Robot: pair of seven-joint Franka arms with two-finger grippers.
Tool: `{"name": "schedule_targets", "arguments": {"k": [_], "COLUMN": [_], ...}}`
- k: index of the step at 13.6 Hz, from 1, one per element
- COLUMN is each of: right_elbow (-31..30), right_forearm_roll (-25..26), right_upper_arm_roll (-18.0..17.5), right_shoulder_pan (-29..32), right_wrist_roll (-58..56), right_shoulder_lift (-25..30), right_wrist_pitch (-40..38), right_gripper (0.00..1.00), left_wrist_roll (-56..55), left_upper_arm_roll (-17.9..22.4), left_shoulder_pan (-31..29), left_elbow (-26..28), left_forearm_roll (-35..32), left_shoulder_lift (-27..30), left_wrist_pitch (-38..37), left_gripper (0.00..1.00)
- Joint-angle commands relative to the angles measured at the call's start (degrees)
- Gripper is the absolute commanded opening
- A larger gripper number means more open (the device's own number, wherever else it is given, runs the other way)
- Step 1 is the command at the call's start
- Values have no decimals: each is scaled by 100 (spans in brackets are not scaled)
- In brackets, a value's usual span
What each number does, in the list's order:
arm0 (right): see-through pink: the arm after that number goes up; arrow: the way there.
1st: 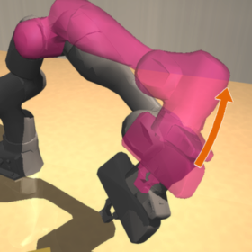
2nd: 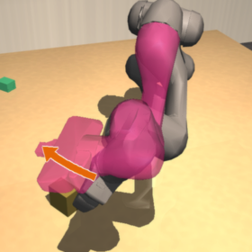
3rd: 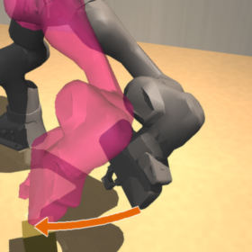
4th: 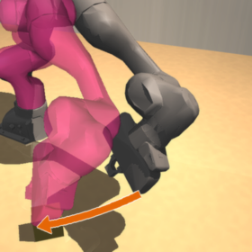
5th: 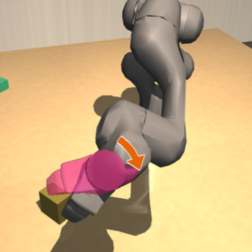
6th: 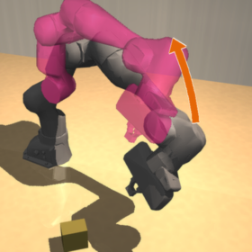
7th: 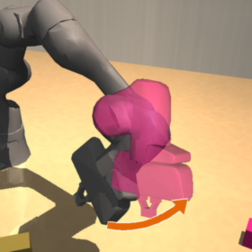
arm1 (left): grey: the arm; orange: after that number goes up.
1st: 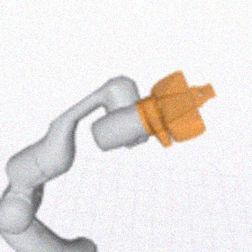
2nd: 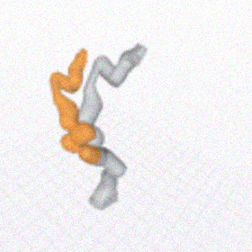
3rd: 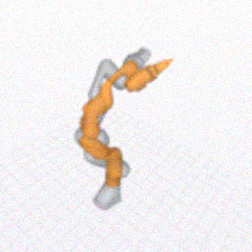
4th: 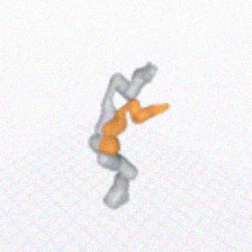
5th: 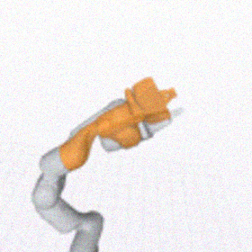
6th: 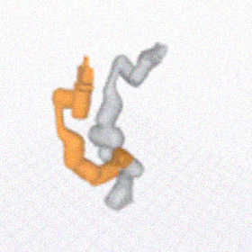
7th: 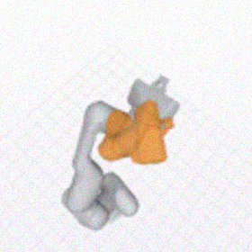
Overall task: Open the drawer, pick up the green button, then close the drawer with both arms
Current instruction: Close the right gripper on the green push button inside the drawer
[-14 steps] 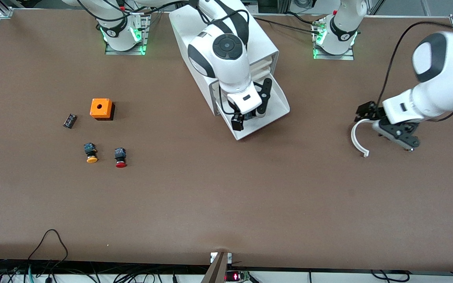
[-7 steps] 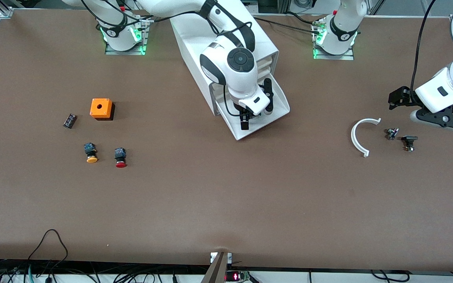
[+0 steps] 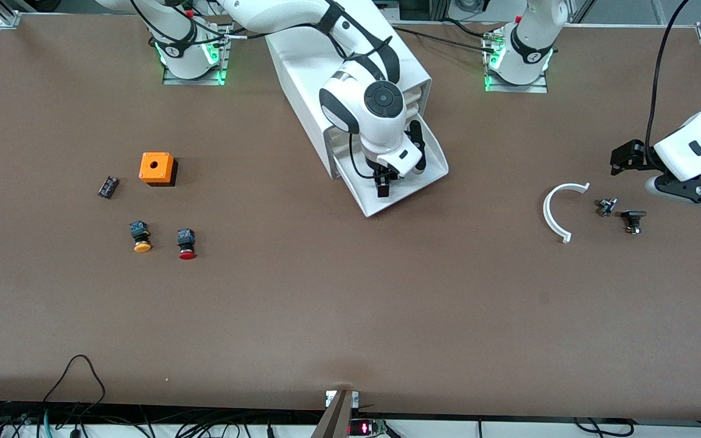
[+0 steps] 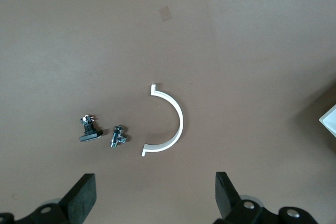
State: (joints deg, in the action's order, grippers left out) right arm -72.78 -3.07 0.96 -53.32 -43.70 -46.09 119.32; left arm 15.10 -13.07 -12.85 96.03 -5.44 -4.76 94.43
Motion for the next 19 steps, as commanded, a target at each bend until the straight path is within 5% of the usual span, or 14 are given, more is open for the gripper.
{"name": "schedule_targets", "arguments": {"k": [1, 6, 12, 19], "right_elbow": [115, 115, 133, 186], "right_forearm_roll": [61, 17, 43, 96], "right_upper_arm_roll": [1, 1, 1, 1], "right_shoulder_pan": [-91, -56, -38, -100], "right_wrist_roll": [-16, -24, -16, -7], "right_shoulder_lift": [-154, -233, -260, -251], "right_wrist_pitch": [-31, -31, 39, 21], "right_gripper": [100, 99, 64, 38], "left_wrist_roll": [107, -77, -148, -148], "left_upper_arm_roll": [-2, 6, 15, 6], "left_shoulder_pan": [10, 10, 2, 2], "left_elbow": [-155, -172, -216, -243], "left_forearm_roll": [-107, 201, 149, 184], "left_shoulder_lift": [-95, -112, -174, -227], "left_wrist_pitch": [-48, -4, -4, -4], "left_gripper": [100, 100, 100, 100]}}
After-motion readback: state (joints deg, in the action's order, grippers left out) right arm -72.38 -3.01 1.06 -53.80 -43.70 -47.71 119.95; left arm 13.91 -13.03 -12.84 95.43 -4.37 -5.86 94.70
